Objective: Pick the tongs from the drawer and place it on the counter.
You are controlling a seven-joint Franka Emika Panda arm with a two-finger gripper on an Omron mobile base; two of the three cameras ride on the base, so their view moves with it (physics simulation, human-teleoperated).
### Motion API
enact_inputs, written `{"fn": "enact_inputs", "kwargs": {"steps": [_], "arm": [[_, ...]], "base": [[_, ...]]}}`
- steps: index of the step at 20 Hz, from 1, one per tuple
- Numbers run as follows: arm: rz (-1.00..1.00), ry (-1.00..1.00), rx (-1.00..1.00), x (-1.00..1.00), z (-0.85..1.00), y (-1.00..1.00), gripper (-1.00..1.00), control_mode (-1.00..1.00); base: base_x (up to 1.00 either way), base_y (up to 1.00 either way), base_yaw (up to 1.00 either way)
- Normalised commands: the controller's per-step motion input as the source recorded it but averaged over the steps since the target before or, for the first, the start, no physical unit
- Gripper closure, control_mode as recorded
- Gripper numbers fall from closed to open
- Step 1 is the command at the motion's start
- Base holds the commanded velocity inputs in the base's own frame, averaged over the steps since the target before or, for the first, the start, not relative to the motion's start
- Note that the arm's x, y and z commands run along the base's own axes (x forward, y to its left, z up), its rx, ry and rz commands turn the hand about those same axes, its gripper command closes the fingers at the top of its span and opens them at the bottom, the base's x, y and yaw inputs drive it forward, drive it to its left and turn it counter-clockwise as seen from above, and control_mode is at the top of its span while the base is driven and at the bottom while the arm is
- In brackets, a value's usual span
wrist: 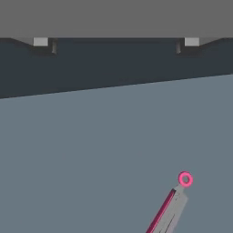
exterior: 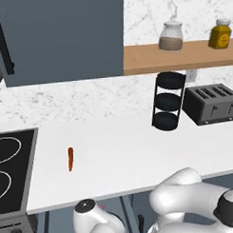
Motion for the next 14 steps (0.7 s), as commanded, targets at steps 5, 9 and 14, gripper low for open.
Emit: {"fn": "enact_inputs", "kwargs": {"steps": [5, 9, 14], "arm": [[-0.01, 0.18, 0.0, -0.74, 0.0, 0.36, -1.0, -1.0], [-0.03, 0.14, -0.01, -0.83, 0.0, 0.39, -1.0, -1.0], [-0.04, 0.0, -0.12, -0.41, 0.04, 0.14, -1.0, -1.0]], "base": [[0.0, 0.0, 0.0], [0.0, 0.0, 0.0], [0.0, 0.0, 0.0]]}}
